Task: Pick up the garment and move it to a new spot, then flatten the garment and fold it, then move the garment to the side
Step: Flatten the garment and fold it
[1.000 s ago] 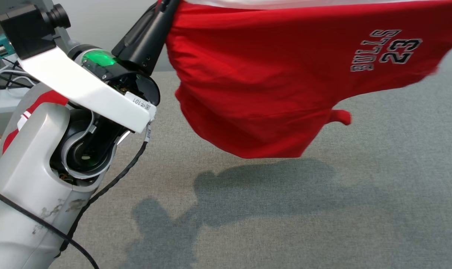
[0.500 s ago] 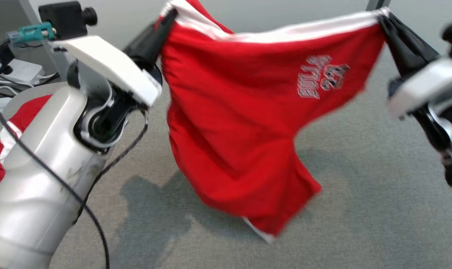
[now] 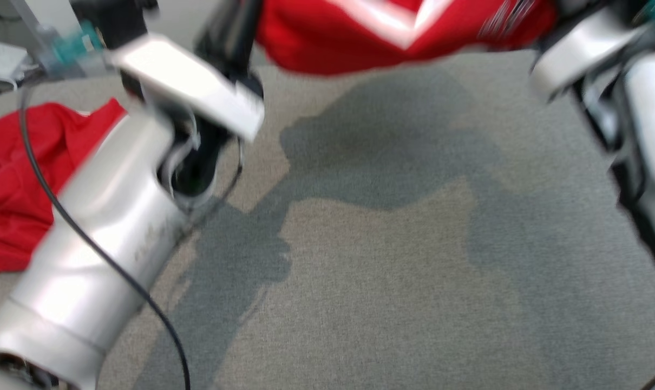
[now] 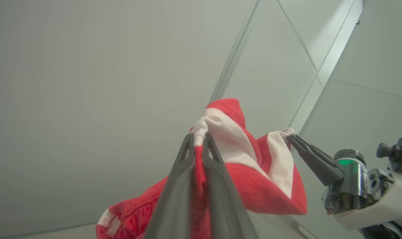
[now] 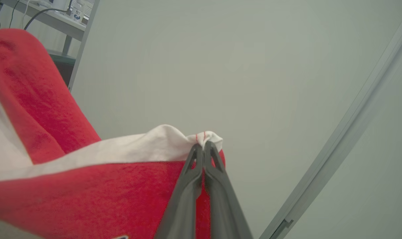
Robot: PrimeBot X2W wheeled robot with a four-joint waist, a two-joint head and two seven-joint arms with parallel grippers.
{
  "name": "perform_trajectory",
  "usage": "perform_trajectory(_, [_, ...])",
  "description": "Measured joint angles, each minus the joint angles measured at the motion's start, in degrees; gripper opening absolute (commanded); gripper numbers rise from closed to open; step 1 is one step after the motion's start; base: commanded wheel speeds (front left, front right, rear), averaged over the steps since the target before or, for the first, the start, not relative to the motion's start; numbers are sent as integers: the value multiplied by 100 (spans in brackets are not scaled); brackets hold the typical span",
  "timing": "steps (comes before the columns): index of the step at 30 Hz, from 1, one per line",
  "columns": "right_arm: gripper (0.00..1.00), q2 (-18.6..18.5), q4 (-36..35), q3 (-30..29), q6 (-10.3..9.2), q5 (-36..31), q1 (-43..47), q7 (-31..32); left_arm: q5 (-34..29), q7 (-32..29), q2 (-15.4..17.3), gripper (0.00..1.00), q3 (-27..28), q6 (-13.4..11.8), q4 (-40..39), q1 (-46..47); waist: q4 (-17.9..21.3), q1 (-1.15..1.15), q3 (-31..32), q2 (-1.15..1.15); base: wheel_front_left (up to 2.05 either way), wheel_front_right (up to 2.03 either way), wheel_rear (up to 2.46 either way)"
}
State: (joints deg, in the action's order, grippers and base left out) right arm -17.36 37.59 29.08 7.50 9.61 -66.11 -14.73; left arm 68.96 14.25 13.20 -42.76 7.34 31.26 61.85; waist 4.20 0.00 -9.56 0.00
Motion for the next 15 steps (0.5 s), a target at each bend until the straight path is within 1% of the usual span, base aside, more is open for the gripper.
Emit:
perform_trajectory(2, [0,78,-44,118,0,109,586,1,166,-1,122,0,-289,0,-85,-557,-29,0,-232,0,0,0,0])
perform_trajectory(3, [0,79,-76,111,0,166,890,1,243,-1,151,0,-349,-1,-96,-799,-46,0,-346,0,0,0,0])
perform_trajectory(6, [0,10,-176,-79,0,283,1719,3,165,0,74,0,-191,-1,-99,-1281,-108,0,-674,0,0,0,0])
perform_trajectory(10, [0,-44,-525,-434,0,305,2426,5,-4,16,-67,0,107,0,-233,-1723,-181,0,-960,0,0,0,0])
perform_trajectory(13, [0,-52,-968,-789,0,287,2866,5,-30,16,-68,0,108,-1,-413,-2114,-172,0,-946,0,0,0,0])
perform_trajectory(15, [0,-88,-1324,-1037,0,258,3199,5,-68,15,27,0,27,0,-533,-2310,-157,0,-881,0,0,0,0])
